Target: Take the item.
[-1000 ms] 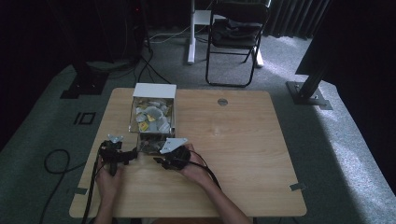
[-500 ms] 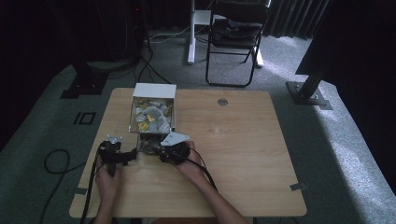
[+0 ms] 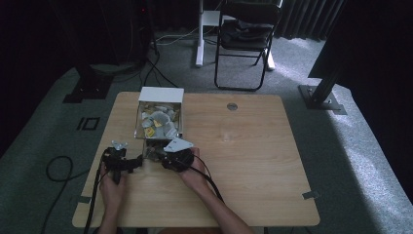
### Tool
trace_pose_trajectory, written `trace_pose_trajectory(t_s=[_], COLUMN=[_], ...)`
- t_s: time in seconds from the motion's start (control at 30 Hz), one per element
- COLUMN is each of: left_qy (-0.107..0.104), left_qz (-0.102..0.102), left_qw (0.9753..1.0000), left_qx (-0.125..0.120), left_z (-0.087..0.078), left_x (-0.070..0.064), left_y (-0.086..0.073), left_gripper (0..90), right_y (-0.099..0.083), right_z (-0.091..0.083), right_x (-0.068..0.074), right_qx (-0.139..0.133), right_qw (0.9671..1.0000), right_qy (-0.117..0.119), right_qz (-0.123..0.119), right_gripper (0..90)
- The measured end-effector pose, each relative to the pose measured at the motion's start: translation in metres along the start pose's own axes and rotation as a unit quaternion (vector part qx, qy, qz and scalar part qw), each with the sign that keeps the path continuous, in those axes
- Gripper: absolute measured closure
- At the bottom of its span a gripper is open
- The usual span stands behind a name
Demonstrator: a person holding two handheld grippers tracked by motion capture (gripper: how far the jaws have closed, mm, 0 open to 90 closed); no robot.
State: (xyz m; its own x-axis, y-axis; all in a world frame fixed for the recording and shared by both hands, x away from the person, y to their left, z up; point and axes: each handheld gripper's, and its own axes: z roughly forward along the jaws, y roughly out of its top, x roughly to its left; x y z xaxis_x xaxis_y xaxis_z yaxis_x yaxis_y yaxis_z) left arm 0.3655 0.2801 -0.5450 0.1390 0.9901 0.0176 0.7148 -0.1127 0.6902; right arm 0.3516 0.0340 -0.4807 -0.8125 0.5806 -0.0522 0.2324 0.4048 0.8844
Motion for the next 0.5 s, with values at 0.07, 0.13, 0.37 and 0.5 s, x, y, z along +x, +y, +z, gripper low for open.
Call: trace_pose_trajectory(t_s=[0.07, 0.13, 0.37, 0.5], left_qy=[0.0, 0.0, 0.0, 0.0], left_qz=[0.0, 0.0, 0.0, 0.0], left_qw=[1.0, 1.0, 1.0, 1.0], left_qx=[0.0, 0.0, 0.0, 0.0], left_z=[0.0, 0.0, 0.0, -0.0001], left_x=[0.0, 0.0, 0.0, 0.0], left_y=[0.0, 0.0, 0.0, 0.0], left_gripper=[5.5, 5.5, 5.5, 5.5], right_y=[0.0006, 0.0007, 0.0013, 0.0014], right_z=[0.0007, 0.001, 0.001, 0.0011], right_x=[0.0002, 0.0002, 0.0015, 0.0032], right_qx=[0.001, 0.0, 0.004, 0.008], right_qw=[1.0, 1.0, 1.0, 0.9998], right_qy=[0.0, -0.001, 0.009, 0.011], right_qz=[0.001, 0.001, -0.002, -0.012], right_gripper=[57.2, 57.7, 69.3, 84.2])
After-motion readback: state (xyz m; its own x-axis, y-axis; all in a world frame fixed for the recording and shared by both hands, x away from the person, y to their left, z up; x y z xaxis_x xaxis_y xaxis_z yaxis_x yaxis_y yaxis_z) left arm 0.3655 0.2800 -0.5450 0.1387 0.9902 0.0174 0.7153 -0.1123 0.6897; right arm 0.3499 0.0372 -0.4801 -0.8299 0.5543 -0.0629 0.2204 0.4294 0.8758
